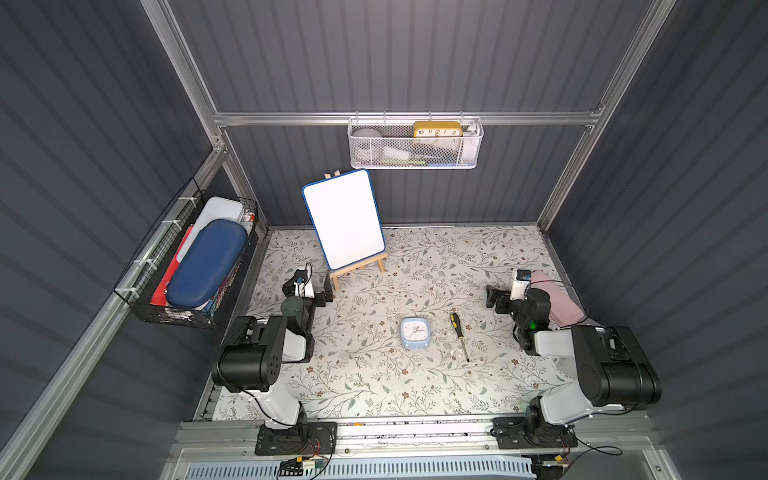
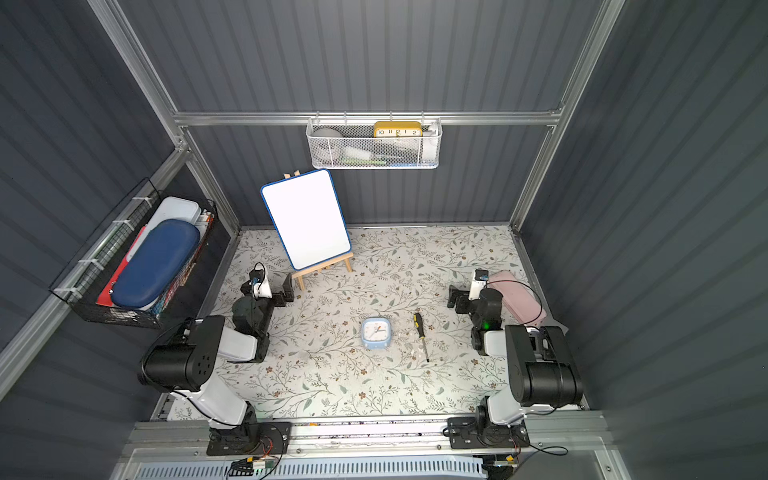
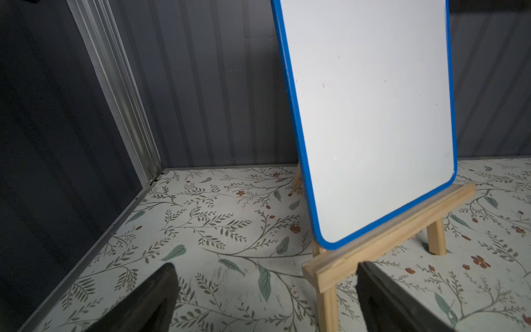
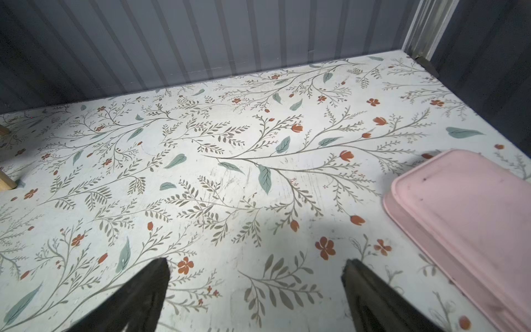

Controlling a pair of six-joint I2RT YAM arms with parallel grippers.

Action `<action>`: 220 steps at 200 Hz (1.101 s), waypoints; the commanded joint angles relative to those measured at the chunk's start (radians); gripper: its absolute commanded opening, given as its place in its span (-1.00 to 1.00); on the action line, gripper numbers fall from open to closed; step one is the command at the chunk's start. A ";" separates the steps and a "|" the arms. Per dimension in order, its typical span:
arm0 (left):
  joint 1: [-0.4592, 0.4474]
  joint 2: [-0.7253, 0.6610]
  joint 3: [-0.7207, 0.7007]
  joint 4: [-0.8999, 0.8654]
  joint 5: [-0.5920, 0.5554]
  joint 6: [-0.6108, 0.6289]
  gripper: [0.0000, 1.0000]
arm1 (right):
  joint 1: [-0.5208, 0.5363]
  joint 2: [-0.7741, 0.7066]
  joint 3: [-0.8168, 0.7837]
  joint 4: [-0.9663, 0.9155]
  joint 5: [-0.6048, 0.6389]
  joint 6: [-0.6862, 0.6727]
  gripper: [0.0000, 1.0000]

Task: Remove the battery from the alarm
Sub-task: Adjust the alarm at the center of the board.

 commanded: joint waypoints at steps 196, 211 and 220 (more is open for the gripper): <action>-0.013 -0.094 0.068 -0.156 -0.010 0.047 0.99 | 0.021 -0.037 0.033 -0.020 0.166 0.024 0.98; -0.054 -0.183 0.168 -0.376 -0.056 0.080 0.99 | 0.036 -0.138 0.187 -0.405 0.221 0.029 0.98; -0.097 -0.229 0.214 -0.459 -0.065 0.107 0.99 | 0.063 -0.173 0.286 -0.579 0.259 0.009 0.98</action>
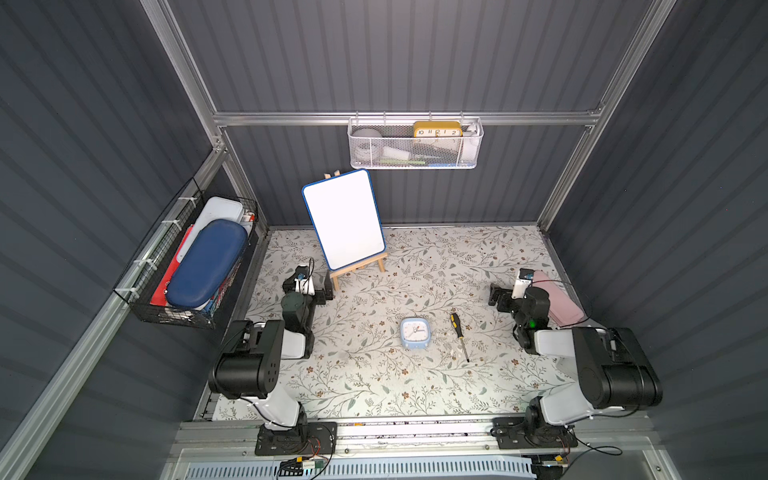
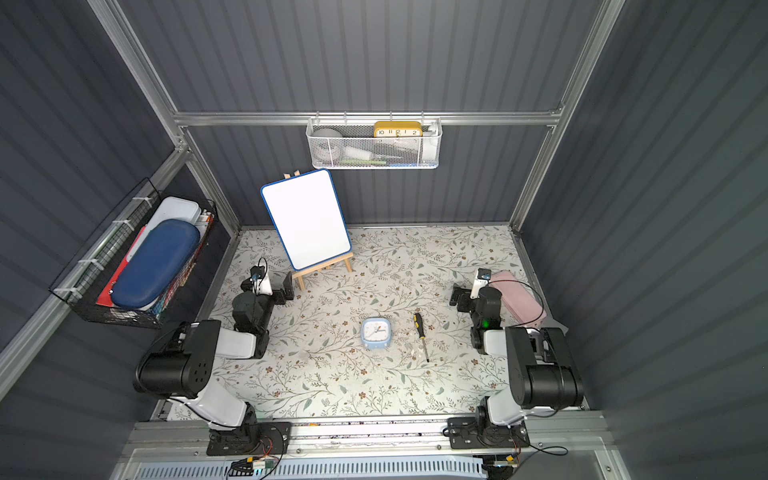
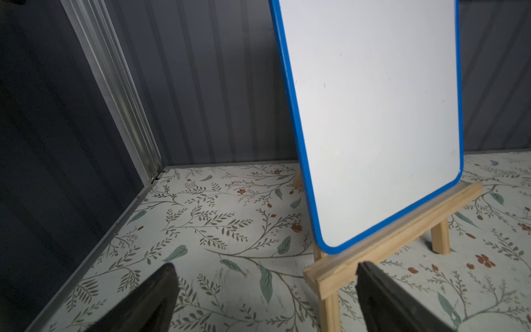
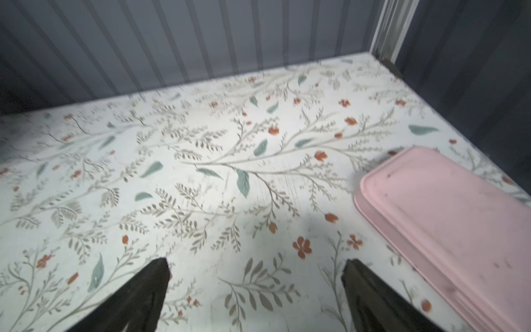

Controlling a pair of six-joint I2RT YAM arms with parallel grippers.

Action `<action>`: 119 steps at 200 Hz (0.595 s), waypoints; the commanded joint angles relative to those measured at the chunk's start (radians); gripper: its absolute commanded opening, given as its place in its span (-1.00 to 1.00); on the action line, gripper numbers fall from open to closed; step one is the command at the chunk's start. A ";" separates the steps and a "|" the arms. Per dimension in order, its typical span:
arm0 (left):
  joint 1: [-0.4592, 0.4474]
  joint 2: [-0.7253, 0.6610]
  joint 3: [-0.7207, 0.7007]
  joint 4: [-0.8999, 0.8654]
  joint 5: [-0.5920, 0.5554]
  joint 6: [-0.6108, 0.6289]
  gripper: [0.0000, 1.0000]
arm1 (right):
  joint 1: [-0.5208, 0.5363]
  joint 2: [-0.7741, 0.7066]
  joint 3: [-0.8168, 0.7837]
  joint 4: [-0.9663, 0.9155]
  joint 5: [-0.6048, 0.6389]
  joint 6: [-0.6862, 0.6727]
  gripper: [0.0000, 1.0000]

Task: Remove the battery from the alarm
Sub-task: Adjust the alarm at the center of the board.

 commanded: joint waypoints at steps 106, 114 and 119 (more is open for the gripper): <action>-0.225 -0.246 0.571 -1.138 0.427 -0.454 0.00 | 0.342 -0.138 0.520 -1.144 -0.204 0.366 0.35; -0.228 -0.207 0.620 -1.237 0.449 -0.463 -0.33 | 0.394 -0.138 0.542 -1.235 -0.178 0.351 0.38; -0.231 -0.187 0.642 -1.296 0.450 -0.466 -0.55 | 0.408 -0.138 0.547 -1.270 -0.179 0.342 0.39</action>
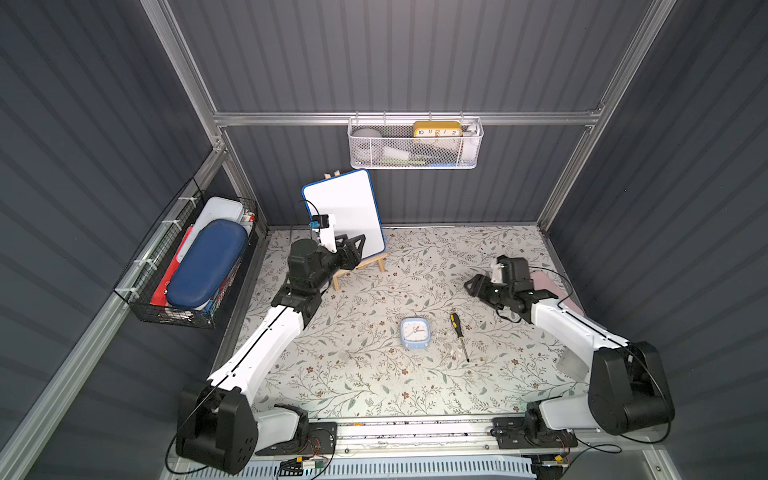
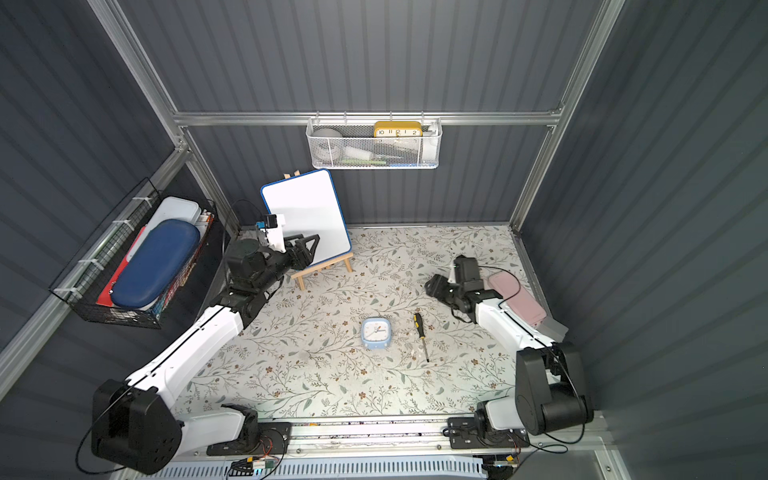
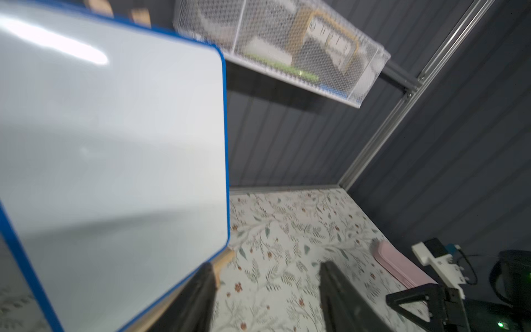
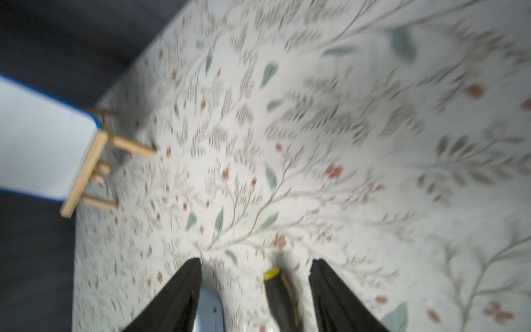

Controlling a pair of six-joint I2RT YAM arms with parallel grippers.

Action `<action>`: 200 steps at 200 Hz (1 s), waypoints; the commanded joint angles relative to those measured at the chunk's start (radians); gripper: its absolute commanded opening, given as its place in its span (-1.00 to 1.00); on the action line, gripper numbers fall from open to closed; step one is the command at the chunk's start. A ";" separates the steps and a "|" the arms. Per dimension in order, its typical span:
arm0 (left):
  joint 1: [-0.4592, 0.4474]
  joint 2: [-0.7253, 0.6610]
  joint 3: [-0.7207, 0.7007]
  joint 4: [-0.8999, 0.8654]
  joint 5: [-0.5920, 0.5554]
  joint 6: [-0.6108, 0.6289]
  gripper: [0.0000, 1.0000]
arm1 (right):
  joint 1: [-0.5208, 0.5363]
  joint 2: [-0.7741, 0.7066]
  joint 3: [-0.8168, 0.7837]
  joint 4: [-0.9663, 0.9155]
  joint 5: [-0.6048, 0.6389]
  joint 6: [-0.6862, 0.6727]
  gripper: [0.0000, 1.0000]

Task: Remove the battery from the alarm
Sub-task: Adjust the alarm at the center of the board.

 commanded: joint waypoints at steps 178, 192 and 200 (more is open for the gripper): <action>-0.354 0.178 -0.141 -0.507 0.103 -0.281 -0.21 | 0.248 0.190 -0.027 -0.019 -0.330 -0.010 0.68; -0.354 0.175 -0.137 -0.503 0.106 -0.281 -0.21 | 0.247 0.188 -0.022 -0.023 -0.320 -0.019 0.69; -0.354 0.181 -0.131 -0.499 0.112 -0.280 -0.21 | 0.245 0.191 -0.019 -0.025 -0.320 -0.022 0.69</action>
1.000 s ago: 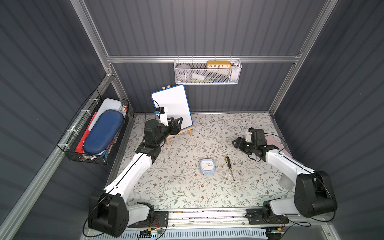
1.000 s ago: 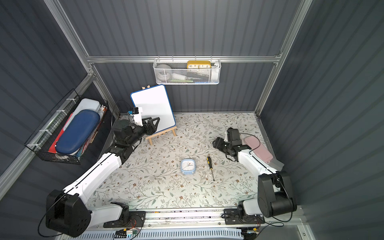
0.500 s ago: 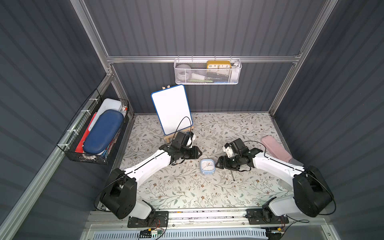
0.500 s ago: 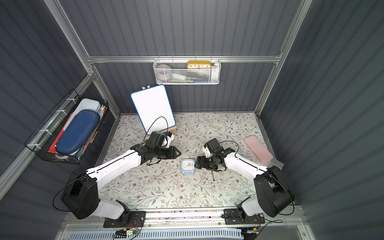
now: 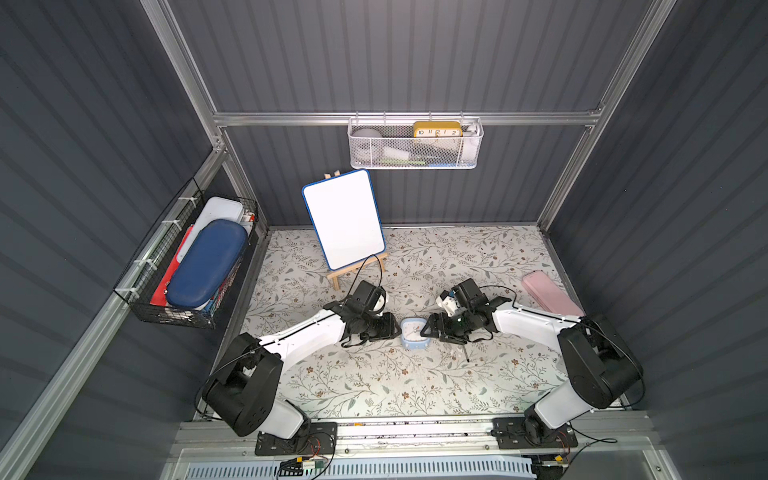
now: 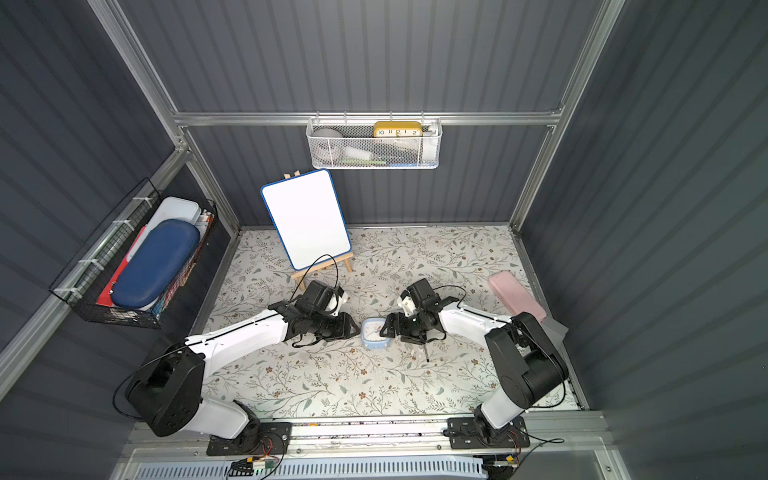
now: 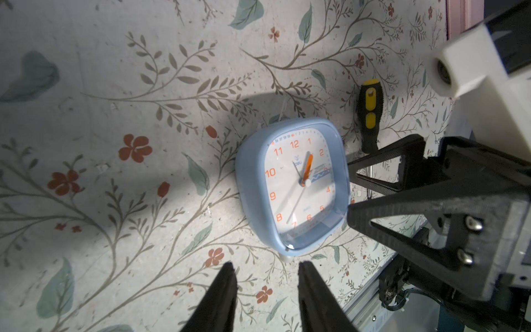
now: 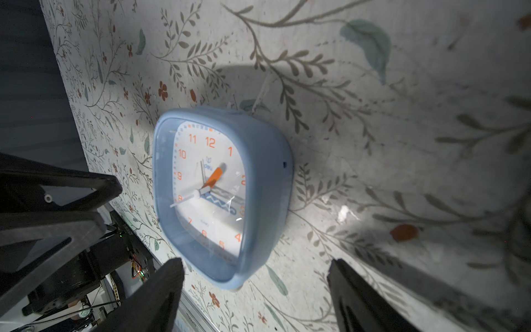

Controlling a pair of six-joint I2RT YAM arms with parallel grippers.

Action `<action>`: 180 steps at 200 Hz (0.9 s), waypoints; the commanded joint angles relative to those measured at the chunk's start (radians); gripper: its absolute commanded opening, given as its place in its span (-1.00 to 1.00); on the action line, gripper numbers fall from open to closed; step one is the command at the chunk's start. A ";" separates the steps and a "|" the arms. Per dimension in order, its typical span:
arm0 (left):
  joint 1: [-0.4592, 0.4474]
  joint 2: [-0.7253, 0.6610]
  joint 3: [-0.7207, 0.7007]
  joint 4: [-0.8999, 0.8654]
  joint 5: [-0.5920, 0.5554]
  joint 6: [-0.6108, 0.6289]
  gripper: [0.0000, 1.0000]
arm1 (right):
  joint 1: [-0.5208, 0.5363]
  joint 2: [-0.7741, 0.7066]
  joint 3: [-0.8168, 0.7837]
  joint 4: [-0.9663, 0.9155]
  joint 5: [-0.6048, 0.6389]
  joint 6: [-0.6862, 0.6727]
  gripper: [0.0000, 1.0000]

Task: Remove the battery from the alarm
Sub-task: Adjust the alarm at the center of the board.

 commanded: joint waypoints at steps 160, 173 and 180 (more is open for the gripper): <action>-0.017 0.088 0.065 -0.017 -0.057 0.017 -0.36 | -0.021 0.117 0.066 0.018 -0.025 -0.053 0.67; -0.017 0.051 0.085 -0.020 -0.074 0.006 -0.29 | -0.022 0.128 0.075 0.011 -0.013 -0.056 0.67; -0.017 0.038 0.092 -0.018 -0.071 0.004 -0.23 | -0.022 0.134 0.076 0.015 -0.012 -0.057 0.67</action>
